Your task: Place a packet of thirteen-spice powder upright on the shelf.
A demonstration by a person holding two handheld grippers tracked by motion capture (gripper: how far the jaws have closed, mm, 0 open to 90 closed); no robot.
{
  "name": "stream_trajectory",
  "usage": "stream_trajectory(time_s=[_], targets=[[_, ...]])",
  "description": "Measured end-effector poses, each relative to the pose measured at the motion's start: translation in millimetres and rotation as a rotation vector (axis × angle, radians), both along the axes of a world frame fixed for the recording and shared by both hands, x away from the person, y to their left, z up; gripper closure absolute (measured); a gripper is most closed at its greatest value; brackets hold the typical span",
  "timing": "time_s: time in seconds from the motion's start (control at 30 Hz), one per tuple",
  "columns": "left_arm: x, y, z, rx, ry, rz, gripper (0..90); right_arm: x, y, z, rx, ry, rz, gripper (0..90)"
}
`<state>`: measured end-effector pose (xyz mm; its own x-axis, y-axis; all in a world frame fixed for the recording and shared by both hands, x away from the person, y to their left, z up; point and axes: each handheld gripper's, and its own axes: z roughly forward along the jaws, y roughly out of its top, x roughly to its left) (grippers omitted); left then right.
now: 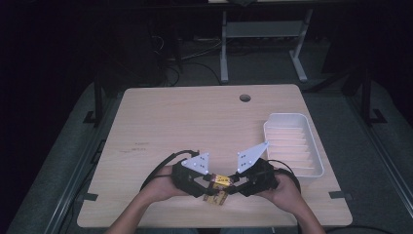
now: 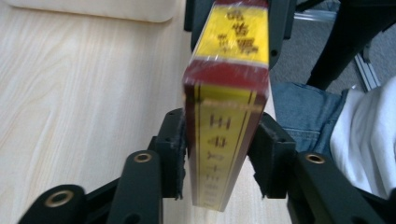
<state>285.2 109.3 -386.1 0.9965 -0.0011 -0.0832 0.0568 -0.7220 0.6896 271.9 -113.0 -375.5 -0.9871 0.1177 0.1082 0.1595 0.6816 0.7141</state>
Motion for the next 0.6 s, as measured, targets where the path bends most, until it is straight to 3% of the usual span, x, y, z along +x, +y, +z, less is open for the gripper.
stream_trajectory(time_s=[0.4,0.53,0.6], targets=[[-0.8,-4.1,2.4,0.017,-0.007,-0.026,67.3,-1.7,-3.5,-1.2,0.018,-0.017,-0.006,66.2],[-1.2,-4.6,3.0,0.014,-0.017,-0.012,67.5,-1.6,-5.2,-1.4,0.024,-0.009,-0.028,63.6],[0.0,-2.7,3.8,0.011,-0.017,-0.001,67.5,0.1,-7.9,-1.8,0.04,0.002,-0.047,56.5]])
